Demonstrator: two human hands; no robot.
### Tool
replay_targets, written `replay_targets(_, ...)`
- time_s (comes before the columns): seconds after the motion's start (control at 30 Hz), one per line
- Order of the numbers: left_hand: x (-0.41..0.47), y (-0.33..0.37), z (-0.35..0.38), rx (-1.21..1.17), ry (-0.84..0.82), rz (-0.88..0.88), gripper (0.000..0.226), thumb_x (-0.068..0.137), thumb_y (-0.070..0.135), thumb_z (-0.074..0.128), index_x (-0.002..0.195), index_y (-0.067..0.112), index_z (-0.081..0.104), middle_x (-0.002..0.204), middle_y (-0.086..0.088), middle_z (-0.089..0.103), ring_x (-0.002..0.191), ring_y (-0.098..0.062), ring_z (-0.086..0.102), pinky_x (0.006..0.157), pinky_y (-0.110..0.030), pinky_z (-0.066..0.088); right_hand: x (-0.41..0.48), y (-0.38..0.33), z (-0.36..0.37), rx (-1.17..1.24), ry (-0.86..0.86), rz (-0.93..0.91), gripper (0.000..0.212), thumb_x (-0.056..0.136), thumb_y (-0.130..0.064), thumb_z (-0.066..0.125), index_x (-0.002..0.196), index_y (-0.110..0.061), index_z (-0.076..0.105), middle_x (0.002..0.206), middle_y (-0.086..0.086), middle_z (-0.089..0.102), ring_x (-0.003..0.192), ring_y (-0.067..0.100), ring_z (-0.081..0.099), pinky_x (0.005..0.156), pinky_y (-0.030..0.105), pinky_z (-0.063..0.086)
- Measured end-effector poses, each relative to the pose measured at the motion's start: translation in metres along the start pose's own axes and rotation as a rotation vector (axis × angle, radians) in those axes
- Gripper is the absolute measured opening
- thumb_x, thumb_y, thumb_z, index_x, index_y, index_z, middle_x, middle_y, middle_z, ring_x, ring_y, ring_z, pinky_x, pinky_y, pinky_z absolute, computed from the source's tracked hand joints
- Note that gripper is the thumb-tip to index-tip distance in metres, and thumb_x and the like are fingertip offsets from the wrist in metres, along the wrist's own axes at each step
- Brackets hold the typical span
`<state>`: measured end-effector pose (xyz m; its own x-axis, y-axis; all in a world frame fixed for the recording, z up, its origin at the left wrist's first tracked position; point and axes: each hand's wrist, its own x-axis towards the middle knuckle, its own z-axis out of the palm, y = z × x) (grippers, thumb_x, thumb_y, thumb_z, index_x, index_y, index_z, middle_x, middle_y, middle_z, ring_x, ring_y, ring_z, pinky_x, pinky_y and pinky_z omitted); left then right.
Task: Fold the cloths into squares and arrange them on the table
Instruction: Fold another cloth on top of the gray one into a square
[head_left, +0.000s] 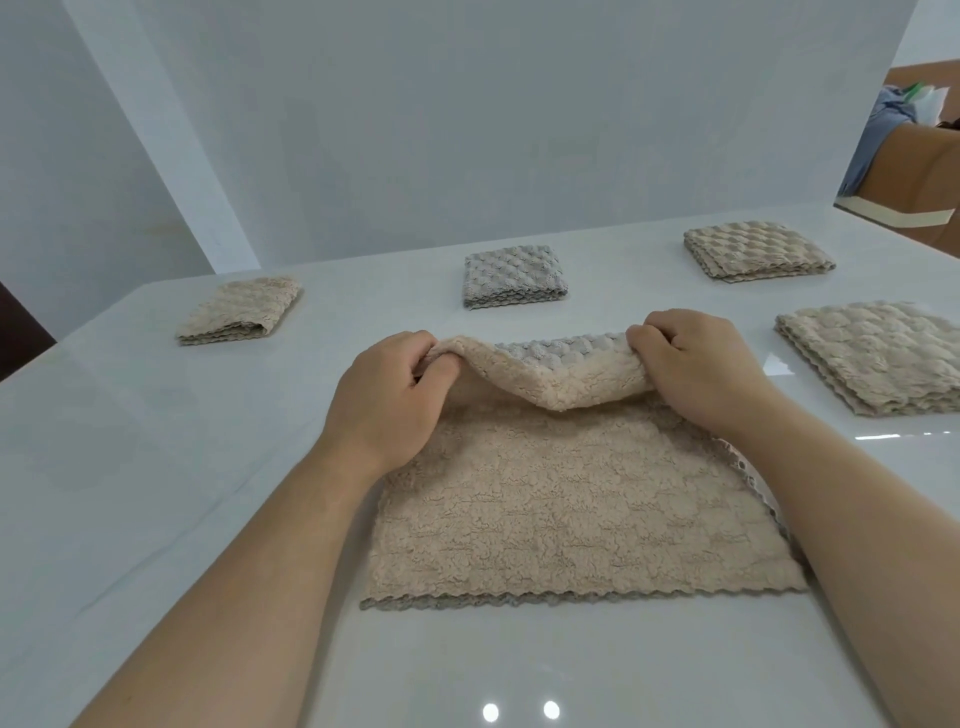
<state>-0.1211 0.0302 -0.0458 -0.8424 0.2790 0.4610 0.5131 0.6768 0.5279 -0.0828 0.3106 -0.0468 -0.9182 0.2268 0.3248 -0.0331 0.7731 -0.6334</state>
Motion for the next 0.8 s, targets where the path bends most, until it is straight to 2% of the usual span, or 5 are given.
replay_targets(0.2,0.001,-0.001,0.001,0.046,-0.047,0.127,0.061,0.097,0.057,0.041,0.061,0.009,0.044,0.060,0.000,0.049,0.074,-0.019,0.049,0.077,-0.033,0.039,0.001,0.002,0.002,-0.015,-0.002,0.005,0.037,0.103,-0.036,0.042,0.082,-0.011,0.059,0.080,0.002,0.063,0.080,0.020,0.056,0.070,0.039,0.044)
replay_targets(0.33,-0.001,0.000,0.002,-0.008,-0.118,0.055,0.069,0.093,0.063,0.044,0.055,0.005,0.045,0.056,-0.009,0.050,0.063,-0.020,0.050,0.064,-0.035,0.041,0.001,0.001,0.000,-0.008,0.029,0.007,0.047,0.107,-0.043,0.034,0.077,-0.008,0.049,0.075,0.005,0.056,0.073,0.021,0.052,0.061,0.036,0.033)
replay_targets(0.53,-0.005,0.009,0.001,0.075,-0.195,0.047,0.016,0.080,0.029,0.070,0.066,0.030,0.078,0.082,0.033,0.069,0.097,0.002,0.059,0.085,-0.021,0.047,0.000,-0.001,-0.007,-0.002,0.008,0.034,0.056,0.102,-0.048,0.043,0.066,-0.004,0.042,0.059,0.004,0.046,0.055,0.022,0.044,0.054,0.033,0.033)
replay_targets(0.67,-0.005,0.010,0.000,0.253,-0.308,0.023,0.031,0.084,0.039,0.068,0.110,0.028,0.079,0.111,0.005,0.073,0.106,-0.013,0.064,0.091,-0.029,0.051,-0.005,-0.003,-0.009,-0.053,-0.038,0.010,0.047,0.095,-0.036,0.054,0.068,0.002,0.046,0.058,0.004,0.044,0.053,0.021,0.040,0.053,0.031,0.033)
replay_targets(0.8,-0.005,0.008,0.002,0.298,-0.322,-0.008,0.048,0.073,0.057,0.055,0.089,0.017,0.076,0.085,-0.003,0.073,0.082,-0.019,0.066,0.075,-0.040,0.054,-0.008,-0.003,-0.012,-0.101,-0.090,-0.009,0.034,0.091,-0.028,0.054,0.064,-0.007,0.053,0.062,0.000,0.054,0.058,0.020,0.049,0.055,0.033,0.040)
